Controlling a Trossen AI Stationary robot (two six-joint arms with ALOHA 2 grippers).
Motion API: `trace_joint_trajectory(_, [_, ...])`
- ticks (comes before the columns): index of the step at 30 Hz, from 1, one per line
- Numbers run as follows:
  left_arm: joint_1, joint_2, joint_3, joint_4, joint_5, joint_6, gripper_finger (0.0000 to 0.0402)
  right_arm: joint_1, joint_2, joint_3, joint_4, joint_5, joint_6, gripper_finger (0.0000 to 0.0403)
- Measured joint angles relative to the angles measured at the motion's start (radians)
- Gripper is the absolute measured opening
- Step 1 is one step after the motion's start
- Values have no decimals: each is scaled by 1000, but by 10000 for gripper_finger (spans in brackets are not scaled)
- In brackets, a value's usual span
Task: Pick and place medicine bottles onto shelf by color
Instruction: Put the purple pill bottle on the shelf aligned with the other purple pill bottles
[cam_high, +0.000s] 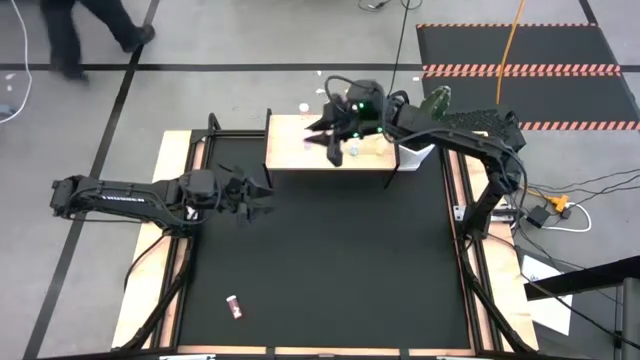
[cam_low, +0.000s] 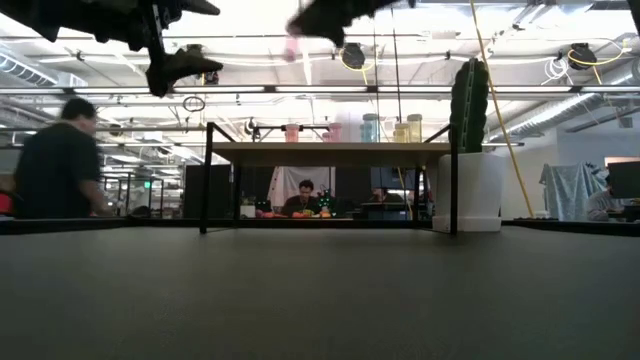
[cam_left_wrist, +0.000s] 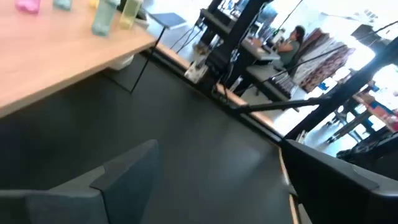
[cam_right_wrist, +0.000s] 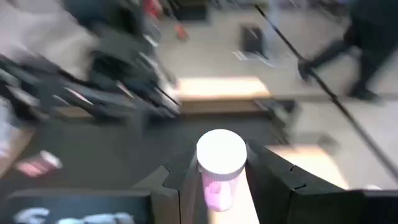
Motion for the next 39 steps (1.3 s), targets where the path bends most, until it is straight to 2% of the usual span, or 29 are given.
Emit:
trace_joint_trajectory(3, [0, 0, 0, -31, -8, 0, 340, -47, -26, -42, -81, 72, -68, 111])
trace_joint_trajectory(5, [0, 0, 0, -39, -14, 4, 335, -77, -49, -111, -75, 73, -80, 111])
trace_joint_trajectory(13, [2, 0, 0, -40, -37, 4, 309, -114, -124, -460, 255, 76, -56, 112])
trace_joint_trajectory(17, [2, 0, 0, -45, -37, 0, 298, -114, -138, -552, 322, 147, -76, 112])
trace_joint_trajectory(21, [2, 0, 0, -45, -37, -19, 291, -120, -145, -583, 346, 180, -107, 112])
trace_joint_trajectory(28, [2, 0, 0, -44, -39, -23, 285, -144, -145, -585, 349, 172, -83, 112])
trace_joint_trajectory(33, [2, 0, 0, -42, -48, -46, 285, -158, -145, -585, 349, 94, -18, 112])
trace_joint_trajectory(39, [2, 0, 0, -35, -62, -25, 285, -164, -145, -585, 348, 93, -17, 113])
